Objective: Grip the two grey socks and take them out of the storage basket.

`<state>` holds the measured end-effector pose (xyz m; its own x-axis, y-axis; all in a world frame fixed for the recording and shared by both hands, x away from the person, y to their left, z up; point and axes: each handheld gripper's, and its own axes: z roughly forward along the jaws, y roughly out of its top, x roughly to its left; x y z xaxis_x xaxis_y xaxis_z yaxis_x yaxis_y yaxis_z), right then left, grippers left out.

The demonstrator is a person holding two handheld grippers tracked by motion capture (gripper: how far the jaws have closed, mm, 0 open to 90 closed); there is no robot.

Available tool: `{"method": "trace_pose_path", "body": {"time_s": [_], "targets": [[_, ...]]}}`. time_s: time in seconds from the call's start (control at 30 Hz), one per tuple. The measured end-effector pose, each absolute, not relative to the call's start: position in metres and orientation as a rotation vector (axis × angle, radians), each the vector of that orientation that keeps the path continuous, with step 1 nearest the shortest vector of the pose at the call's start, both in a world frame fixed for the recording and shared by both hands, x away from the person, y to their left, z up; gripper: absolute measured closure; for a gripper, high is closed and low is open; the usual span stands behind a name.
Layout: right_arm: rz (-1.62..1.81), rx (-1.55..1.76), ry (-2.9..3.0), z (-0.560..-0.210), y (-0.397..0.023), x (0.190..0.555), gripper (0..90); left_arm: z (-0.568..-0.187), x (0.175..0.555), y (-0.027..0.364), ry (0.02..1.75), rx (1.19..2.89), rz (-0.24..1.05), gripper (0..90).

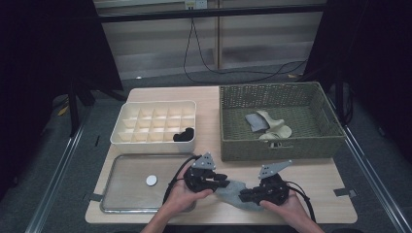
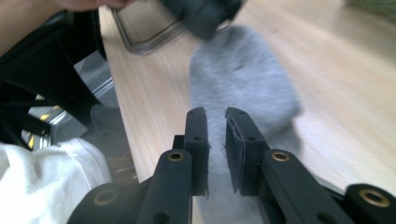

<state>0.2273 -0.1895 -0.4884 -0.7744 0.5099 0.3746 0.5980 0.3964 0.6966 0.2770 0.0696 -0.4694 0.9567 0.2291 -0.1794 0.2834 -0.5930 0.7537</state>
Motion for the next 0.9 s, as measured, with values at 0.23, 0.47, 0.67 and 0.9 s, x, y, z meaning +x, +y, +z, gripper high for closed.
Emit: {"method": "trace_pose_path", "body": {"time_s": [0.23, 0.47, 0.67, 0.9], "targets": [[-1.372, -1.153, -2.547, -0.482, -0.219, 0.226, 78.7, -0.486, 0.277, 0.066, 0.358, 2.306, -0.092, 75.0], [-1.331, -1.193, -2.571, -0.486, -0.222, 0.226, 67.9, -0.495, 0.278, 0.064, 0.371, 2.337, -0.115, 78.0], [-1.301, -1.229, -2.572, -0.49, -0.222, 0.232, 64.8, -0.494, 0.277, 0.065, 0.381, 2.344, -0.118, 78.1], [-1.22, -1.187, -2.579, -0.499, -0.216, 0.239, 73.0, -0.495, 0.277, 0.064, 0.39, 2.33, -0.118, 78.2]]}}
